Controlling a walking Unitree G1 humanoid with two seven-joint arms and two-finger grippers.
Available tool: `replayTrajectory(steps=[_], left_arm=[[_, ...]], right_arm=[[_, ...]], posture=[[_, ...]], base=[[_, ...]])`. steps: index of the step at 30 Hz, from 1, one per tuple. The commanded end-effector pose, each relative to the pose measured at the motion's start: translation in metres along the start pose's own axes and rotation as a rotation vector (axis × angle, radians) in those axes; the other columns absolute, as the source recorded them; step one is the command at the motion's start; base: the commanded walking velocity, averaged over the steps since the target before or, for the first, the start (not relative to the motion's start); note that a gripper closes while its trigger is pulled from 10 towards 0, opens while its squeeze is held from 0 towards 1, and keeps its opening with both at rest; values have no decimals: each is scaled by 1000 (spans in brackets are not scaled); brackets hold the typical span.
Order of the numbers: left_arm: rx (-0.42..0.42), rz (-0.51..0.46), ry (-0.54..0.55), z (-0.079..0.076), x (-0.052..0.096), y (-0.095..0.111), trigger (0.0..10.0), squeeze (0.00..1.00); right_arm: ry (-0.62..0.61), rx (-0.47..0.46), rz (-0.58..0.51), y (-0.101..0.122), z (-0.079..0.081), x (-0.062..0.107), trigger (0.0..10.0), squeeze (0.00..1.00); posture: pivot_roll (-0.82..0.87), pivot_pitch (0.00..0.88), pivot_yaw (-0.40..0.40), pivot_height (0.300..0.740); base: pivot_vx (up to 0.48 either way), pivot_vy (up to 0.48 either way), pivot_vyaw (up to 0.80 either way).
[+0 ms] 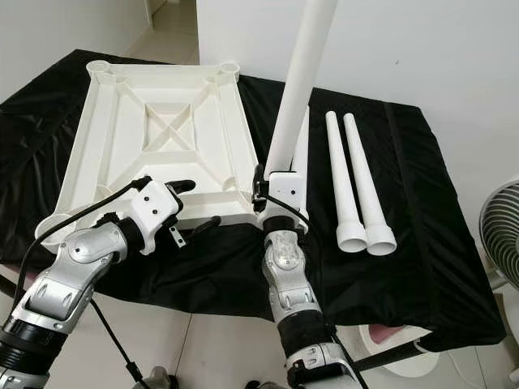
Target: Building children table
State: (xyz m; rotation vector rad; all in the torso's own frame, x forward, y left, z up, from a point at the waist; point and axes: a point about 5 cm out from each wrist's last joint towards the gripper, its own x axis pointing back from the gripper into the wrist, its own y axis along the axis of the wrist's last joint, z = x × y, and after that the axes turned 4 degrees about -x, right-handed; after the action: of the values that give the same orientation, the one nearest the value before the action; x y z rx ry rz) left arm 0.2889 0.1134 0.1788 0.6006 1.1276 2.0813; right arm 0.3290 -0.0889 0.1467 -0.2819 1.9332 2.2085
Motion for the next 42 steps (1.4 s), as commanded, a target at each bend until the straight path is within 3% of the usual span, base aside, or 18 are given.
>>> replayTrajectory(steps=[1, 8, 22, 23, 37, 38, 39, 42], left_arm=[[-1, -9, -34, -6, -1, 2, 10000, 0], [-4, -9, -30, -5, 0, 2, 10000, 0], [-9, -14, -31, -4, -2, 3, 10000, 0], [-9, -14, -31, -4, -2, 3, 10000, 0], [-5, -16, -28, -5, -3, 3, 10000, 0], [-5, -16, -28, -5, -3, 3, 10000, 0], [-5, -16, -27, -5, -3, 3, 10000, 0], [-4, -16, -27, -5, -3, 3, 10000, 0]], right_arm=[[-128, 48, 219, -40, -22, 16, 10000, 0], [-148, 24, 191, -39, -12, 18, 10000, 0], [-113, -20, 152, -35, -10, 15, 10000, 24], [-102, -35, 142, -34, -10, 15, 10000, 1000], [-28, -49, 41, -16, -20, 4, 10000, 1000], [-1, -58, 36, -14, -20, 3, 10000, 569], [30, -71, 35, -12, -21, 1, 10000, 0], [63, -60, 19, -8, -23, -2, 10000, 0]], posture=[[237, 103, -69, 740], [245, 93, -73, 740], [240, 88, -71, 740], [241, 88, -72, 740], [234, 91, -74, 740], [234, 91, -74, 740], [232, 93, -75, 740], [229, 93, -75, 740]], base=[[0, 0, 0], [0, 0, 0], [0, 0, 0], [0, 0, 0], [0, 0, 0], [0, 0, 0], [0, 0, 0], [0, 0, 0]])
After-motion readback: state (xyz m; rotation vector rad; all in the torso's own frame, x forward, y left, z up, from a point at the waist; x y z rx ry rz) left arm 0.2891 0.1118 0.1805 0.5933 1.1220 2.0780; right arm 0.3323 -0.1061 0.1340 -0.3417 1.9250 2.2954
